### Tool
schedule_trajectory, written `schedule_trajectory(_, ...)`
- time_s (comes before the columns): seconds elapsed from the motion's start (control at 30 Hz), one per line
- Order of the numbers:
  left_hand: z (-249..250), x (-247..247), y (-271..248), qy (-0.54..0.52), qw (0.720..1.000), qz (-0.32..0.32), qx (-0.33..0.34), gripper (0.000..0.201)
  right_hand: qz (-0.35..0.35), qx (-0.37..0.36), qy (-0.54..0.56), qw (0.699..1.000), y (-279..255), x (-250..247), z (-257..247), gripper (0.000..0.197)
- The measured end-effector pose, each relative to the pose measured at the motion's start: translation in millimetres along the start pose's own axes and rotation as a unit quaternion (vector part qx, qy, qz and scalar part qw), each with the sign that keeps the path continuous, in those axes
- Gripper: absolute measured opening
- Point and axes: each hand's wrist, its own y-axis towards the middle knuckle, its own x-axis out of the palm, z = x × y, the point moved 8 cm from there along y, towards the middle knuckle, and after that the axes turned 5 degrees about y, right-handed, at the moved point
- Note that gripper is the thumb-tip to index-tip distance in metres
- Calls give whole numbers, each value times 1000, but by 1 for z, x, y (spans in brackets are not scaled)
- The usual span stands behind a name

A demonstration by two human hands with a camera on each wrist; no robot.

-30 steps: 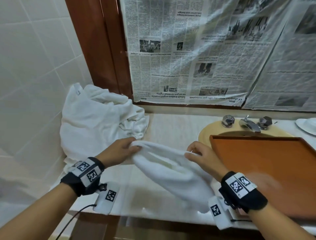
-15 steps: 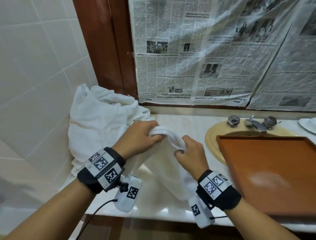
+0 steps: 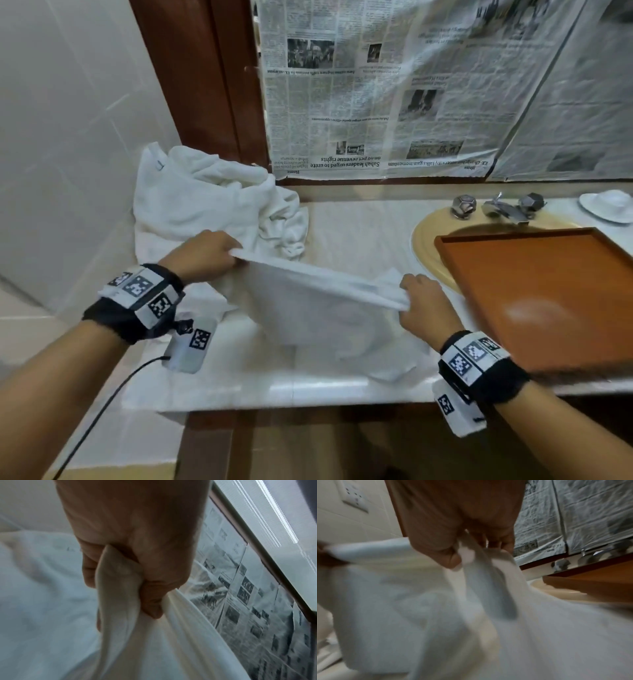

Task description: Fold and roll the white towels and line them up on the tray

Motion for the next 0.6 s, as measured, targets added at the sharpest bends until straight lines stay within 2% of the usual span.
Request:
schedule_trajectory(0.07,-7,-28,16,27,999,24,-17,19,21,38,-17,999,6,-2,8,24)
schedule_trajectory(0.1,-8,-37,24,34,999,19,-28,19,18,52,-11,998,7,-3,8,16)
schedule_trajectory(0.13,-8,-44,31,34,999,-1,-42,20,5,55,12,998,7,-4,2,6)
schedule_trajectory(0.2,5,-53,44,53,996,-50,-60,28,-73,56,115,989,9,-1,-12,13)
schedule_trajectory(0.23,14,-60,53,70,994,-59,-66,32,-127,51,215,967,9,1,-24,18)
schedule_trajectory(0.27,25,-69,66,87,993,-49,-66,33,-169,44,326,929,11,-1,-37,23)
schedule_trajectory(0.3,35,-83,83,81,995,-12,-63,33,-187,39,422,886,16,-6,-47,25)
schedule_trajectory(0.33,45,-100,103,38,996,51,-65,30,-191,43,499,845,24,-12,-53,25)
schedule_trajectory(0.4,68,-130,138,-118,973,194,-48,30,-168,66,622,762,48,-26,-51,25)
schedule_trajectory(0.43,86,-136,151,-215,951,222,-13,33,-144,85,668,726,62,-31,-43,25)
schedule_trajectory(0.47,108,-134,164,-317,923,214,36,37,-109,114,697,699,77,-33,-29,25)
schedule_trajectory(0.5,133,-127,174,-401,893,187,81,47,-70,148,706,689,91,-32,-11,22)
schedule_trajectory(0.53,152,-114,182,-448,873,161,107,59,-26,187,690,698,102,-28,11,20)
schedule_trajectory(0.57,167,-98,186,-462,868,142,117,67,11,224,663,714,111,-22,35,19)
schedule_trajectory(0.6,175,-75,190,-455,874,126,116,69,34,256,631,731,117,-15,55,18)
